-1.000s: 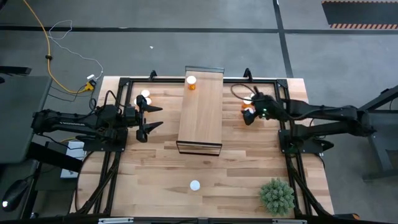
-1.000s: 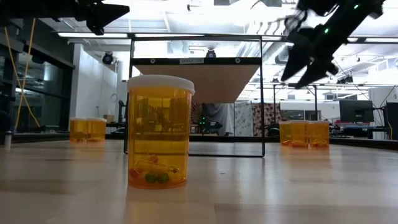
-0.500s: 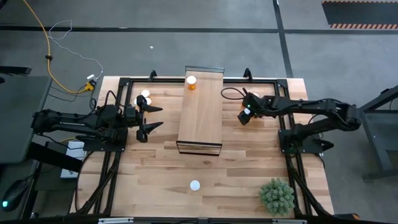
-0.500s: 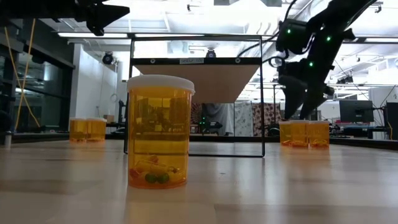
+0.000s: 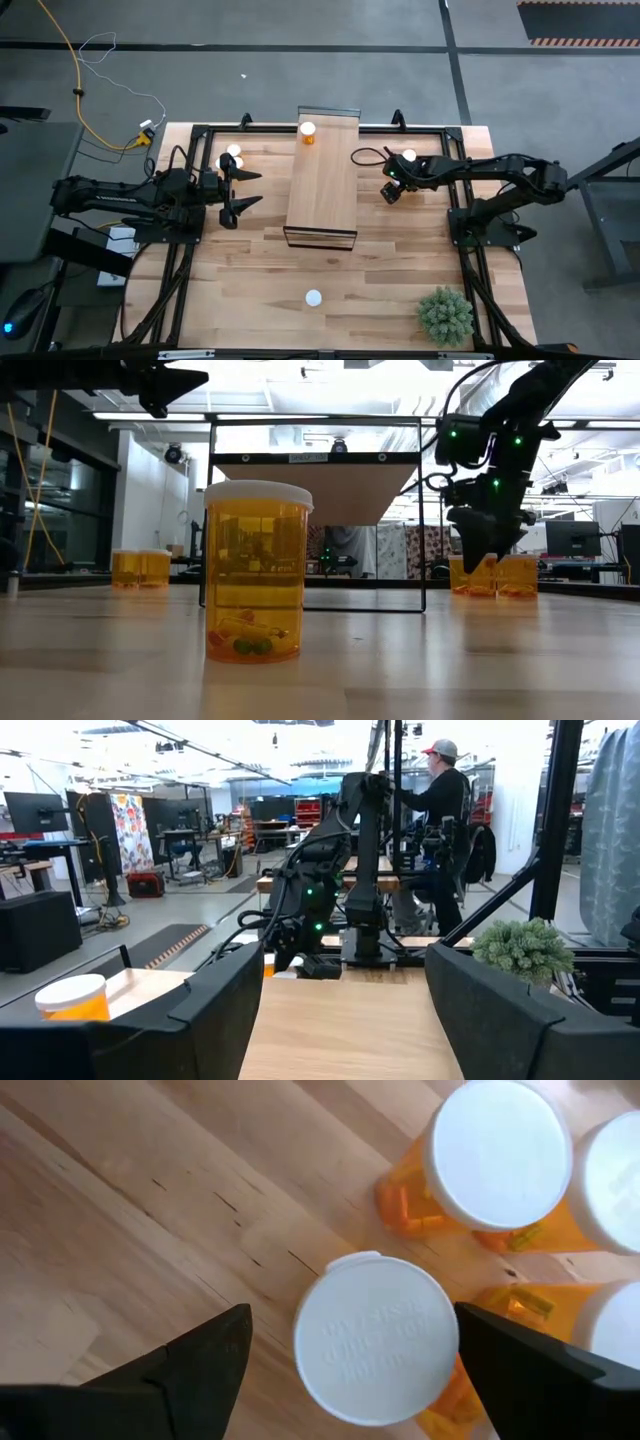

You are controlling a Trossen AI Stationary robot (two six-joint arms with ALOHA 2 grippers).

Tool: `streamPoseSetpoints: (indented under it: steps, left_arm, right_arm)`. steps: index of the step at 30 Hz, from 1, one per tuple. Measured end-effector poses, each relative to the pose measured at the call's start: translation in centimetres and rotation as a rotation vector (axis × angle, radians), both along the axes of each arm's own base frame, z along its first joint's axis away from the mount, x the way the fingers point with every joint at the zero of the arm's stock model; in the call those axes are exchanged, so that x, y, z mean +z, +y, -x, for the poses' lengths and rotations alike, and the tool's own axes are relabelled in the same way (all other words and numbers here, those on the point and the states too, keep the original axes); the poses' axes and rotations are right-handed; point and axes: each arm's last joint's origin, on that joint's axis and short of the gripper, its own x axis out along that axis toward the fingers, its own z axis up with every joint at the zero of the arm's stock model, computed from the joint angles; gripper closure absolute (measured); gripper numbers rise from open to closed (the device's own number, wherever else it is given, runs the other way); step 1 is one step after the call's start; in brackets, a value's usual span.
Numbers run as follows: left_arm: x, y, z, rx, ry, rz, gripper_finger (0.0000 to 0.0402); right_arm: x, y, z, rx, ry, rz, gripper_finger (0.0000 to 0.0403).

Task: Pick and place medicine bottles onto shelf by color
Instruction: Put the orange pill bottle on the shelf

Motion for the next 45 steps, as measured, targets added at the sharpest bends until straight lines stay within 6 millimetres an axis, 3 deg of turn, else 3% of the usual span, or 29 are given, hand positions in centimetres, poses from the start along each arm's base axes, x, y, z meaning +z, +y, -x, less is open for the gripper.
streamPoseSetpoints:
  steps: [18,25,30,38,45]
  left_arm:
    - [-0.1,0.0,0.0,0.001,0.013,0.002,0.0133]
    - [-0.1,0.0,0.0,0.008,0.015,0.003,0.0133]
    - [-0.1,0.0,0.0,0.008,0.015,0.003,0.0133]
    - [-0.1,0.0,0.0,0.01,0.015,0.003,0.0133]
    - [-0.1,0.0,0.0,0.011,0.015,0.003,0.0133]
  right_arm:
    - [0.0,0.0,0.0,0.0,-0.005,0.001,0.021]
    - [0.7,0.3,0.3,0.027,-0.04,-0.044,0.0202]
    - [2.0,0.6,0.8,0.024,-0.096,-0.027,0.0192]
    - [4.7,1.4,2.1,0.081,-0.267,-0.064,0.0212]
    - [10.0,2.4,2.3,0.188,-0.436,0.025,0.0198]
